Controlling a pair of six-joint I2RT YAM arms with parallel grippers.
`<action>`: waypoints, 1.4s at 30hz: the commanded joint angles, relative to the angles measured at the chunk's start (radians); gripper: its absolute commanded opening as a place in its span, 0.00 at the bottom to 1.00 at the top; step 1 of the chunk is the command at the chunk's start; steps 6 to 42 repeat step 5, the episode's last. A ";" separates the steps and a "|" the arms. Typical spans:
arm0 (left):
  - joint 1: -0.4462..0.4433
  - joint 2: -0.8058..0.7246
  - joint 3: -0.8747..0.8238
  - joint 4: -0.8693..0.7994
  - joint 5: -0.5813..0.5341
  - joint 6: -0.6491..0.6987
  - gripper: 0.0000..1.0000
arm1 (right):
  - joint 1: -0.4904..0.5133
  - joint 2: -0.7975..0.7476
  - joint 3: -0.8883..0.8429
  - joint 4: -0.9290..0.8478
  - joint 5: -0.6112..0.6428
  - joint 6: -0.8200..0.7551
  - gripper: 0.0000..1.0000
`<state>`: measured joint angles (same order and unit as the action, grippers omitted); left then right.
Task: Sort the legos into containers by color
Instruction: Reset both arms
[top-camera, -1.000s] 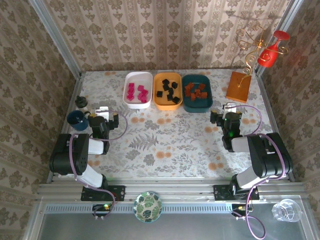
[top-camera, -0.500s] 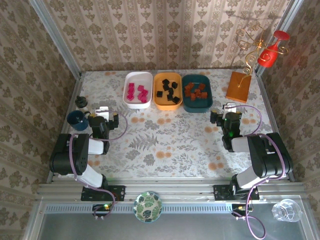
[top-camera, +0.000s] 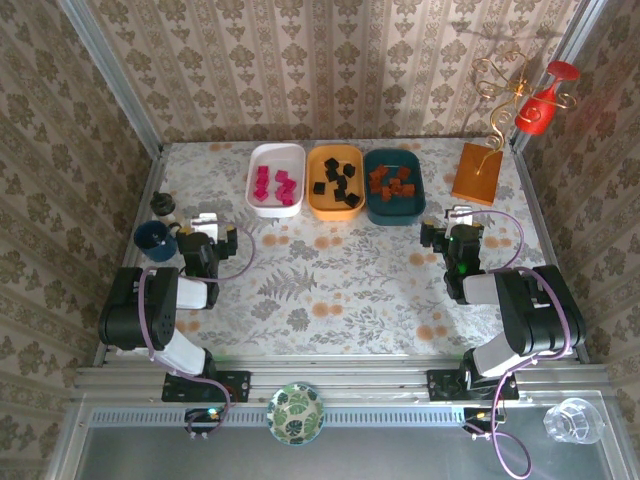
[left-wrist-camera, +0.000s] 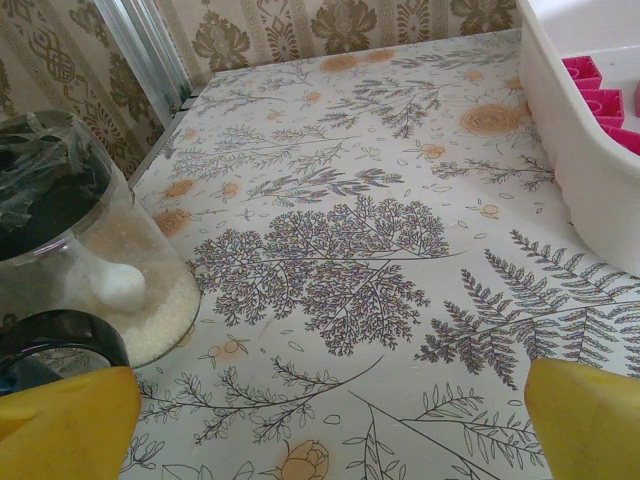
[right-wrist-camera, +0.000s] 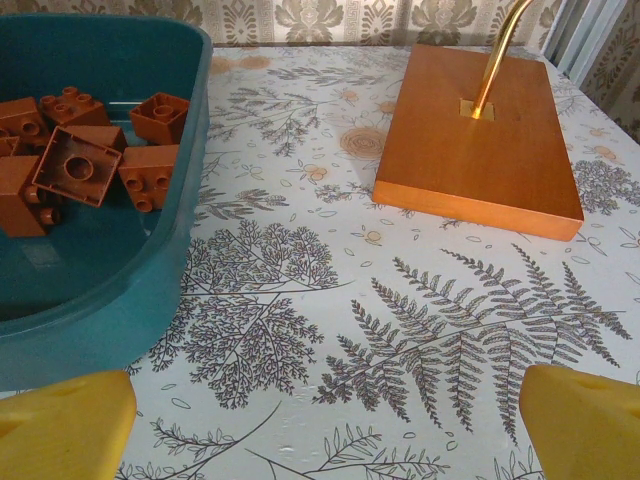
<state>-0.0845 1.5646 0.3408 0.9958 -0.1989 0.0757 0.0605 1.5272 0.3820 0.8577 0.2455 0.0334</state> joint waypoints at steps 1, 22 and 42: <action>0.005 0.000 0.019 0.004 0.013 0.014 1.00 | -0.005 0.002 0.014 0.020 -0.012 0.016 1.00; 0.017 -0.001 0.027 -0.016 0.040 0.009 1.00 | -0.005 0.002 0.012 0.023 -0.012 0.015 1.00; 0.017 -0.001 0.027 -0.016 0.040 0.009 1.00 | -0.005 0.002 0.012 0.023 -0.012 0.015 1.00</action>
